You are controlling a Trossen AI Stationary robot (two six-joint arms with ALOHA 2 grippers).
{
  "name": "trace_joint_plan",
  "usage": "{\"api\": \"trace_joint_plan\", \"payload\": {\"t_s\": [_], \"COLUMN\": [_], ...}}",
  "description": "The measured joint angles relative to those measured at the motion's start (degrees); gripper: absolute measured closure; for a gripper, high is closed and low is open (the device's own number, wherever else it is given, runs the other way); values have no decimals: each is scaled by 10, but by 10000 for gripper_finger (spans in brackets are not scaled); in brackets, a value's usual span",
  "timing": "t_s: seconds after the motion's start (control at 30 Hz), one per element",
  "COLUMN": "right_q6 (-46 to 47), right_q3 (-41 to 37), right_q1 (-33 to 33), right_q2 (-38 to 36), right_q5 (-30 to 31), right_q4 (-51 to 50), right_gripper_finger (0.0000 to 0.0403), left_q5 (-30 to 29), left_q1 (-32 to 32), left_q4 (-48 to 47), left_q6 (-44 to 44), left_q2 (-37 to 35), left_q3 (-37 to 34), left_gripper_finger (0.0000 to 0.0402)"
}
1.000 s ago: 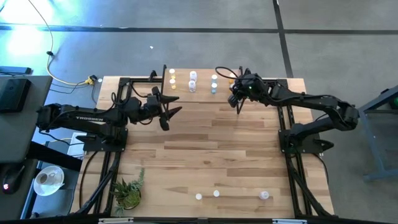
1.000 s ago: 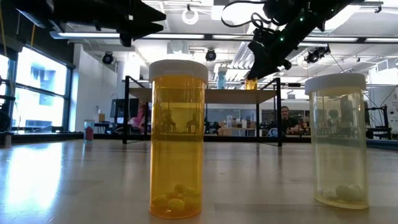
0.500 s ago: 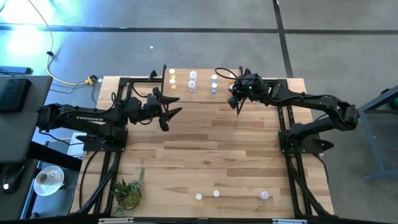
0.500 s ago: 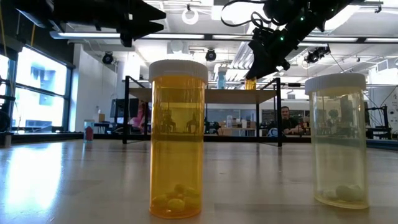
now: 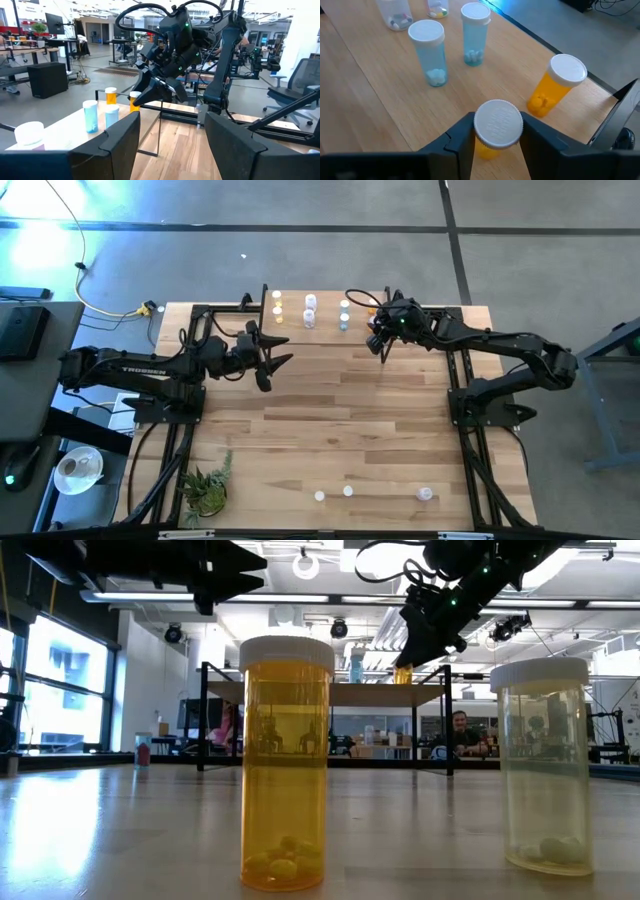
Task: Pick and place medicine bottles onto shelf by color
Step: Put the top orange pill bottle on the shelf aligned with the orange pill bottle, then put the blue pill bottle on the shelf aligned with the blue pill bottles
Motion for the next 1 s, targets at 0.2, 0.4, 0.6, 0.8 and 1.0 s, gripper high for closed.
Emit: {"api": "trace_joint_plan", "payload": {"t_s": [0.2,0.4,0.6,0.8,1.0], "right_q6": [0,0,0,-10,-5], "right_q3": [0,0,0,0,0], "right_q1": [0,0,0,0,4], "right_q2": [0,0,-2,-24,-64], "right_q5": [0,2,2,1,0], "right_q4": [1,13,13,13,11], "right_gripper_finger": [251,242,240,240,240], "left_q5": [0,-2,-5,-6,-6], "left_q1": [0,0,0,0,0], "left_q4": [0,-4,-14,-13,-15], "left_q6": [0,0,7,15,15], "left_q2": [0,0,0,0,0], "left_q3": [0,0,0,0,0], "left_gripper_finger": [188,188,188,188,188]}}
